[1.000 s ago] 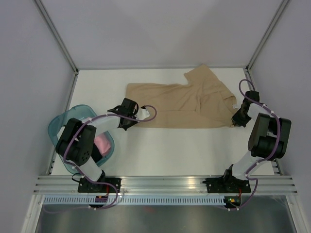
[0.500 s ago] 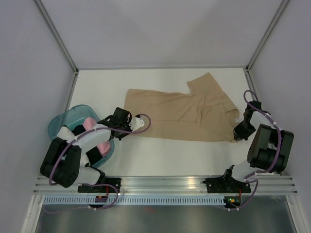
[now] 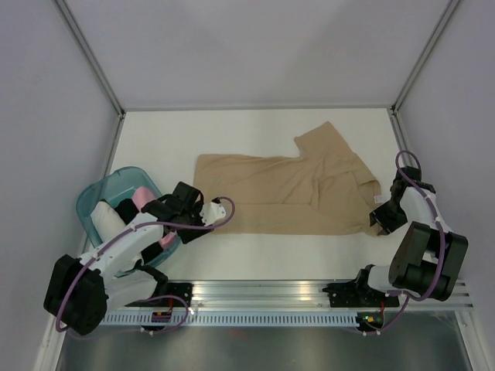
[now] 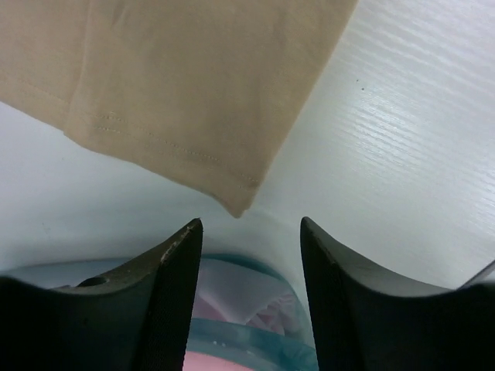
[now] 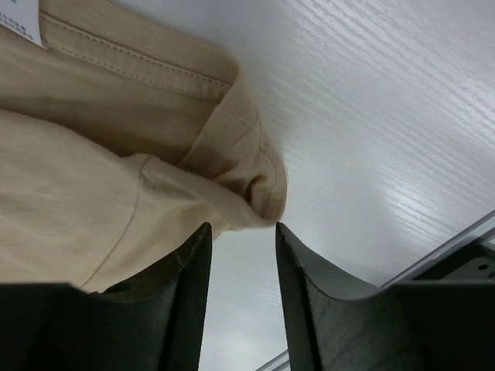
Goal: Roll the t-shirts
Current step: Fold the tshirt
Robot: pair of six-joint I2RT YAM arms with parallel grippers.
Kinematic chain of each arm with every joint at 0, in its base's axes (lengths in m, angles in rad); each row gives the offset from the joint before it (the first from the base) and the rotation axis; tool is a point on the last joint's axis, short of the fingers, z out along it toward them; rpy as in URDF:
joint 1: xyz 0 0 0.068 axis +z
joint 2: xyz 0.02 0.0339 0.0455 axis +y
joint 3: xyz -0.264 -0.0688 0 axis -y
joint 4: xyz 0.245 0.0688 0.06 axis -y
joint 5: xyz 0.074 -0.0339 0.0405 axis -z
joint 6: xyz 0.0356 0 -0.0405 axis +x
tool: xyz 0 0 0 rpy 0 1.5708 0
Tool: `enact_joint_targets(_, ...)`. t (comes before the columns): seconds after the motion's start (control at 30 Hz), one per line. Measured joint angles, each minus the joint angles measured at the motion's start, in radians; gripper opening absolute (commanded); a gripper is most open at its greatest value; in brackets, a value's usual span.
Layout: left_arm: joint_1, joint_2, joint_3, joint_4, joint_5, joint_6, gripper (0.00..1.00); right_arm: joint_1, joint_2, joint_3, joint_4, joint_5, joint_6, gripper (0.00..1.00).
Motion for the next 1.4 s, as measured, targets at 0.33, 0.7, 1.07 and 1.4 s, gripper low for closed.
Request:
enact_joint_targets(0.33,-0.135,0.143,0.502,-0.110,0.047,-0.102,0.60,0.021,-0.042,0.333,-0.068,0.026,-0.066,0.36)
enact_joint_targets(0.7,-0.390,0.998,1.396,-0.003,0.029,-0.303,0.37,0.216,0.247,0.354,0.217,-0.186,-0.175,0.00)
enact_joint_targets(1.07,-0.462,1.334,1.539,0.099,0.087,-0.355,0.34,0.211,0.471,0.348,0.383,-0.272,-0.188,0.00)
enact_joint_targets(1.4,-0.451,1.351,1.543,0.211,-0.071,-0.372,0.24,0.165,0.499,0.348,0.423,-0.300,-0.210,0.00)
